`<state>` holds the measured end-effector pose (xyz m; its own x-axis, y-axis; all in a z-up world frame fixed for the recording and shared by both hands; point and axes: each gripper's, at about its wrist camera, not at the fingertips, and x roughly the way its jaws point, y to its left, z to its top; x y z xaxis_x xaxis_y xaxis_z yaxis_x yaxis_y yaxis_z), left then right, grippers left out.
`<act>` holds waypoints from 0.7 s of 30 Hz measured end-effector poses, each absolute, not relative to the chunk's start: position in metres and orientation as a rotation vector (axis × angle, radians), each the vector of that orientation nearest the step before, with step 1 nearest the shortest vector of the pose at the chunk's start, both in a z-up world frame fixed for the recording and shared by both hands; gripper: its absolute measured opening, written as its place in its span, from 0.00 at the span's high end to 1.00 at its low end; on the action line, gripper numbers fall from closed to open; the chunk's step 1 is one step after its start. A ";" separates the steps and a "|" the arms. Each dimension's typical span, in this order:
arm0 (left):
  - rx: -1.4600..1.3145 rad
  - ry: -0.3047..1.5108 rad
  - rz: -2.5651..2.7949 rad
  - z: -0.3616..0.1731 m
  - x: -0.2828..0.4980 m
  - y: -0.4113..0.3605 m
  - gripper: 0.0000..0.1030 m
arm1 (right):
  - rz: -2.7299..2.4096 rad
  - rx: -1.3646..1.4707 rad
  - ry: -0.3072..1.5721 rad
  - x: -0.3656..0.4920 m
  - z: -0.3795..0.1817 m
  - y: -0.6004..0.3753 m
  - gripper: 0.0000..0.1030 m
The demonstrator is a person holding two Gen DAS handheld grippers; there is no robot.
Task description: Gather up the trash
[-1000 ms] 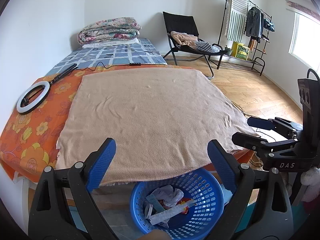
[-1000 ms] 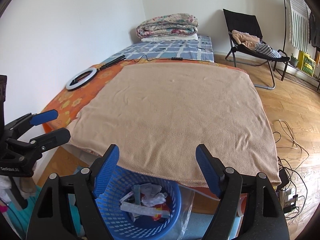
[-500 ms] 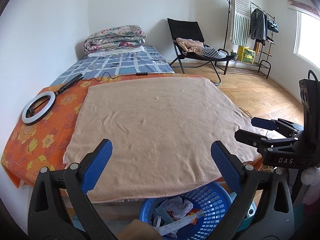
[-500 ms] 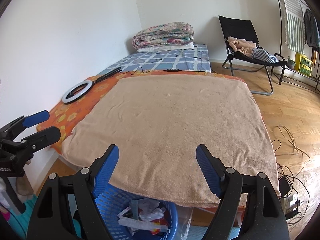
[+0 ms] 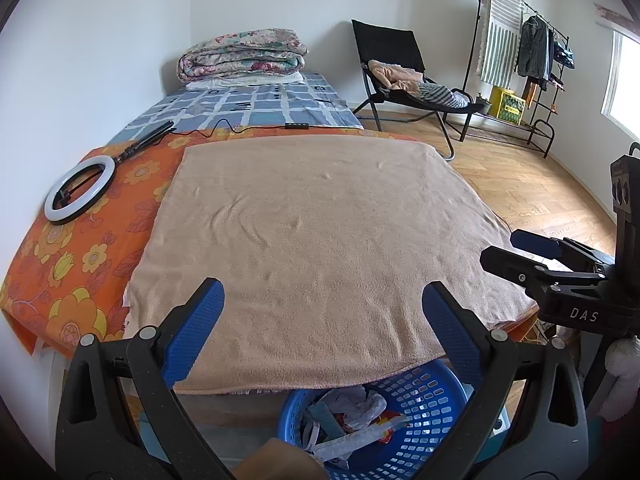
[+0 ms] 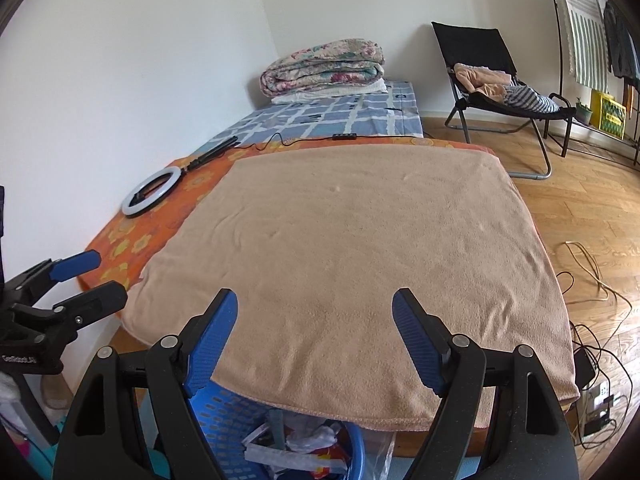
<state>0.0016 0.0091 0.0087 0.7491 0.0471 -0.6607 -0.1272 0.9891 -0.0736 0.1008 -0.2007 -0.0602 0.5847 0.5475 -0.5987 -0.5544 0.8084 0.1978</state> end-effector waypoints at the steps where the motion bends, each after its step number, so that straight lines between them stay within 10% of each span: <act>1: -0.117 0.717 0.097 0.009 0.001 0.009 0.02 | 0.644 -0.010 0.696 0.100 -0.060 -0.200 0.23; 21: -0.119 0.714 0.099 0.009 -0.001 0.013 0.02 | 0.646 -0.020 0.708 0.096 -0.065 -0.194 0.23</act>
<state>-0.0013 0.0131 0.0087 0.7515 0.0496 -0.6578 -0.1306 0.9886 -0.0747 0.0958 -0.1943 -0.0651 0.5746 0.5453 -0.6103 -0.5581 0.8065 0.1952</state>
